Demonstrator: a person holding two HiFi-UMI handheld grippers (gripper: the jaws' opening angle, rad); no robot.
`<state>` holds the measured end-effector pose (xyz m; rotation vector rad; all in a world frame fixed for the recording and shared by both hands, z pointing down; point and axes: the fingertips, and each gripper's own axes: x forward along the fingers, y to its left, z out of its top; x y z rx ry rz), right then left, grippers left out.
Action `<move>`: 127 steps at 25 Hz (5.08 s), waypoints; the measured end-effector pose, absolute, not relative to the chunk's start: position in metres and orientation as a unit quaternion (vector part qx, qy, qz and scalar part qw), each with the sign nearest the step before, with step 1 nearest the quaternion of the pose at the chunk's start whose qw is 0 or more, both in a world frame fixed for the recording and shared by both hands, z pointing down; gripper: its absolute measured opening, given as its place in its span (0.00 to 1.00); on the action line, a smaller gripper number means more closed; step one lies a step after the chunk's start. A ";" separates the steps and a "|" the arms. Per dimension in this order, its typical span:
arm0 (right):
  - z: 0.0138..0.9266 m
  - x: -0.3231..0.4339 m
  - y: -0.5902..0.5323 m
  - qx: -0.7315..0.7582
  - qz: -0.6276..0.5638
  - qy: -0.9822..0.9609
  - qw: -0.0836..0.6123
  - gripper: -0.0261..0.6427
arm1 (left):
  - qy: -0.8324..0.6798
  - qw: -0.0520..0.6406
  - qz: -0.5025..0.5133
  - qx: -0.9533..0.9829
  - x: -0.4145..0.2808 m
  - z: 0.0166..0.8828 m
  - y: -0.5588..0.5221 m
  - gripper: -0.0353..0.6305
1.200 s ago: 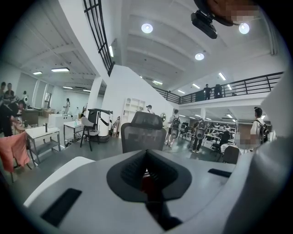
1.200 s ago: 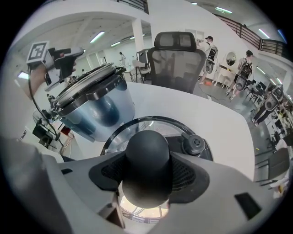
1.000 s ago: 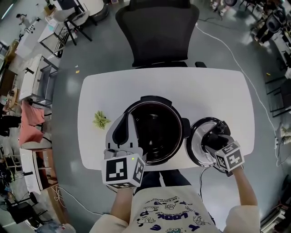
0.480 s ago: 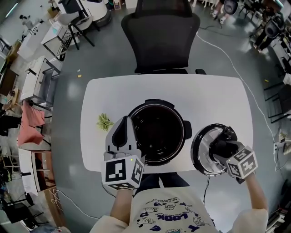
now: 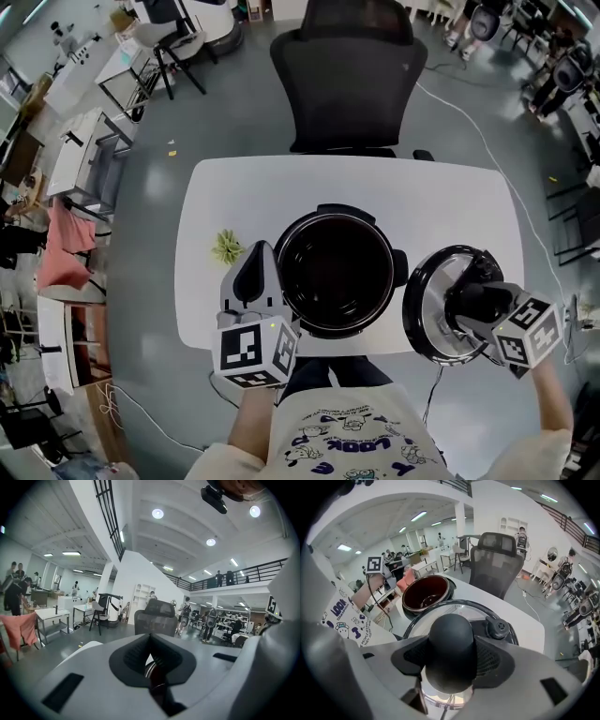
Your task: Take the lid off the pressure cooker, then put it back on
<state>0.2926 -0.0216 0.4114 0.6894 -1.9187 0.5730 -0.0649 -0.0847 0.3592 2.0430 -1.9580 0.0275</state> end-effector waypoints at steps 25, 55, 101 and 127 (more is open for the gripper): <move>0.374 0.130 -0.059 0.152 0.151 -0.846 0.489 0.48 | -0.714 0.280 -0.026 0.642 -0.139 0.439 -0.043 0.19; 0.402 0.021 -0.061 0.104 0.109 -0.847 0.509 0.48 | -0.658 0.389 -0.056 0.643 -0.134 0.488 -0.065 0.21; 0.434 0.019 -0.073 0.125 0.123 -0.833 0.525 0.48 | -0.625 0.425 -0.100 0.647 -0.116 0.492 -0.085 0.23; 0.432 0.019 -0.067 0.075 0.100 -0.841 0.527 0.49 | -0.630 0.420 -0.100 0.645 -0.116 0.488 -0.083 0.21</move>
